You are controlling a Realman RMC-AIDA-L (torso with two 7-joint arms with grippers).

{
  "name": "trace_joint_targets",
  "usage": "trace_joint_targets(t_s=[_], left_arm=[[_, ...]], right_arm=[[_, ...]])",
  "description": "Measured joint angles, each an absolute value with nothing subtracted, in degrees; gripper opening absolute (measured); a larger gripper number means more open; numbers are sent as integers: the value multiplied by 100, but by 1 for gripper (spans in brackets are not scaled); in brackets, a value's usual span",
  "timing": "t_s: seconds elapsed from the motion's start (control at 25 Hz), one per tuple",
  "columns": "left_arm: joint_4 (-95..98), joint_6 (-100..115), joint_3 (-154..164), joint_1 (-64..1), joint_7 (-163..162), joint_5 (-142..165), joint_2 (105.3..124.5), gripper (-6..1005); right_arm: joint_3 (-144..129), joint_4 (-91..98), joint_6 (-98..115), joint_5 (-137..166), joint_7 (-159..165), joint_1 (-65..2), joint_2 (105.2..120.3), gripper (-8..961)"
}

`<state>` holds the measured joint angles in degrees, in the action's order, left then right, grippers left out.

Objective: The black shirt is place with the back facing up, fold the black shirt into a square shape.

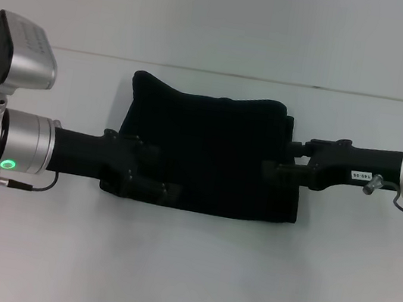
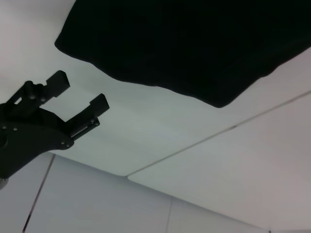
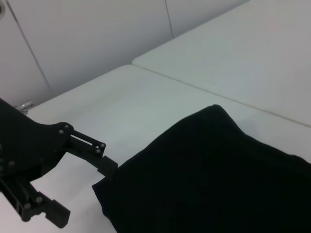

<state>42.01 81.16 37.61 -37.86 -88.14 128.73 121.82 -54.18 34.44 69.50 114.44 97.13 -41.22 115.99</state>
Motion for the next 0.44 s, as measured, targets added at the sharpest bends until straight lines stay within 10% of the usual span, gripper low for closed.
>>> trace_joint_targets(t_s=[0.44], left_arm=[[4201,8167,3748,-3783,-8824,12922,12172,891]], right_arm=[[-5442,3427,6946,11512,9816,-4140,11593,761]])
